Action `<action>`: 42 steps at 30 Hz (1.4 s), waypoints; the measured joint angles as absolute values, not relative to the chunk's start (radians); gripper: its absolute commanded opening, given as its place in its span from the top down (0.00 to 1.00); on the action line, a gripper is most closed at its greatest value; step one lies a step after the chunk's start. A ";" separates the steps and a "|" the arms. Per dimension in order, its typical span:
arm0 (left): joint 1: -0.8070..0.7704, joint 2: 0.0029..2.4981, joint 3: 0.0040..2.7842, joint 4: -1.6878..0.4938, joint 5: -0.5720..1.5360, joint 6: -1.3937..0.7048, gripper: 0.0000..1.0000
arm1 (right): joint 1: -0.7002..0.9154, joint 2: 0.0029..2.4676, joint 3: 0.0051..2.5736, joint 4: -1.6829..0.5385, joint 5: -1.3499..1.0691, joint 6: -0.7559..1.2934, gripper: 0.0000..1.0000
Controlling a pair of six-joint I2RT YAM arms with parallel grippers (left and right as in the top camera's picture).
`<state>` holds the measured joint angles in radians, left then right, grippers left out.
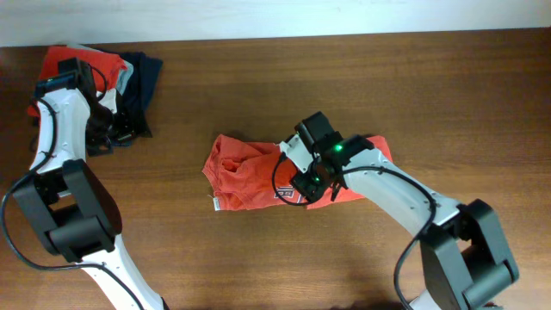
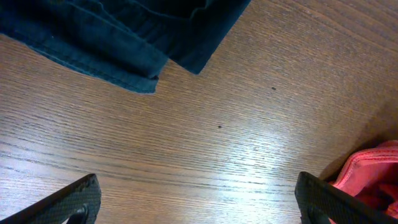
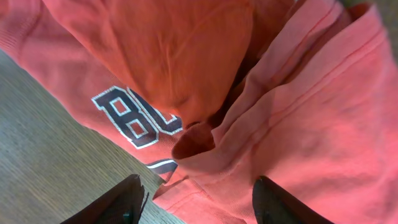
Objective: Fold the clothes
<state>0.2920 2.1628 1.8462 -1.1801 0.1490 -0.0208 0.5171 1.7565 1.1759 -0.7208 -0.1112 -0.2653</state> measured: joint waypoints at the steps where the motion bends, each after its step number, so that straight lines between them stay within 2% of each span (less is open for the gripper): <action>1: 0.292 2.163 1.846 -1.180 0.149 -0.021 0.01 | 0.517 1.759 1.176 -0.721 -0.111 -0.265 0.39; 12: 0.292 2.163 1.846 -1.180 0.149 -0.021 0.01 | 0.517 1.781 1.176 -0.707 -0.111 -0.265 0.39; 19: 0.292 2.163 1.846 -1.180 0.149 -0.021 0.01 | 0.517 1.787 1.176 -0.698 -0.111 -0.265 0.54; 23: 0.292 2.163 1.846 -1.180 0.149 -0.021 0.01 | 0.517 1.795 1.176 -0.694 -0.111 -0.265 0.58; 26: 0.292 2.163 1.846 -1.180 0.149 -0.021 0.01 | 0.517 1.802 1.176 -0.694 -0.111 -0.266 0.57; 29: 0.292 2.163 1.846 -1.180 0.149 -0.021 0.01 | 0.517 1.803 1.176 -0.693 -0.110 -0.259 0.44; 33: 0.292 2.163 1.846 -1.180 0.149 -0.021 0.01 | 0.517 1.806 1.176 -0.686 -0.111 -0.265 0.42; 35: 0.292 2.163 1.846 -1.180 0.149 -0.021 0.01 | 0.517 1.808 1.176 -0.683 -0.110 -0.266 0.47; 39: 0.292 2.163 1.846 -1.180 0.149 -0.021 0.01 | 0.517 1.811 1.176 -0.682 -0.111 -0.263 0.68; 42: 0.292 2.163 1.846 -1.180 0.149 -0.021 0.01 | 0.517 1.811 1.176 -0.682 -0.110 -0.266 0.73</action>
